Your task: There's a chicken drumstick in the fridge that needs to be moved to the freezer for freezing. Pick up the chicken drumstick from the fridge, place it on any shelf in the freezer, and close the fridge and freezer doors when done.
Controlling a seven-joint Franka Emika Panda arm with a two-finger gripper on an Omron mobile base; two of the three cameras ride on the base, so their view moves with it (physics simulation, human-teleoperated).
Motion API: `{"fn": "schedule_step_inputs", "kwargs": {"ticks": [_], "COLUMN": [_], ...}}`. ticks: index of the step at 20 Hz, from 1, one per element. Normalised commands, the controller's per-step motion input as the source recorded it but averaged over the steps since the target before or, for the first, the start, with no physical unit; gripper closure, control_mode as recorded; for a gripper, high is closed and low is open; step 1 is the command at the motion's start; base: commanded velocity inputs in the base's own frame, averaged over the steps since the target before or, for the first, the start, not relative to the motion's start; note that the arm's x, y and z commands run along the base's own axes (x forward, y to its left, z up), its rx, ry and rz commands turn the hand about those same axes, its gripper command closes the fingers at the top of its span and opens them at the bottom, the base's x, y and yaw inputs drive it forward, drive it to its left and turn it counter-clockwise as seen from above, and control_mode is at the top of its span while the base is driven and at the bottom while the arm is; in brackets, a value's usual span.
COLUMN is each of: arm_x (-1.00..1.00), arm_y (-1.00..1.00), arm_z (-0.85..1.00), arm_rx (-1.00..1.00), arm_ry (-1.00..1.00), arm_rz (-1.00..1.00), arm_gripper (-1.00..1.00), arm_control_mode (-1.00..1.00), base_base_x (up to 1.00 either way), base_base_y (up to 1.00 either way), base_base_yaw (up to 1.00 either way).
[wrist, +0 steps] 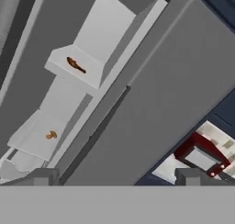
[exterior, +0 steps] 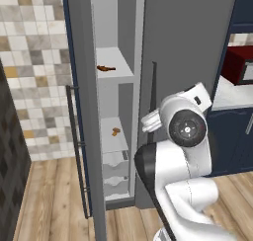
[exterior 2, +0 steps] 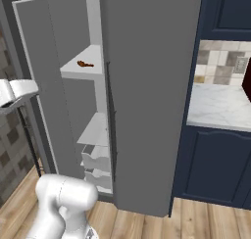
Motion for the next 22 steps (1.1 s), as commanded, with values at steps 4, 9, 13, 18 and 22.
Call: {"fn": "schedule_step_inputs", "kwargs": {"ticks": [4, 9, 13, 18, 22], "arm_x": [0.0, 0.02, 0.16, 0.37, 0.58], "arm_y": [1.0, 1.0, 1.0, 0.99, 1.0], "arm_z": [-0.15, -0.36, -0.44, -0.52, -0.57], "arm_rx": [-0.08, 0.0, 0.0, 0.0, -0.07], "arm_ry": [-0.03, 0.0, 0.0, -0.04, -0.01], "arm_rz": [0.0, -0.01, -0.1, -0.16, -0.21], "arm_gripper": [-1.0, -1.0, -1.0, -1.0, -1.0], "arm_control_mode": [-1.0, -1.0, -1.0, -1.0, -1.0], "base_base_x": [0.0, 0.0, 0.0, 0.0, 0.0], "base_base_y": [0.0, 0.0, 0.0, 0.0, 0.0], "base_base_yaw": [0.0, 0.0, 0.0, 0.0, 0.0]}}
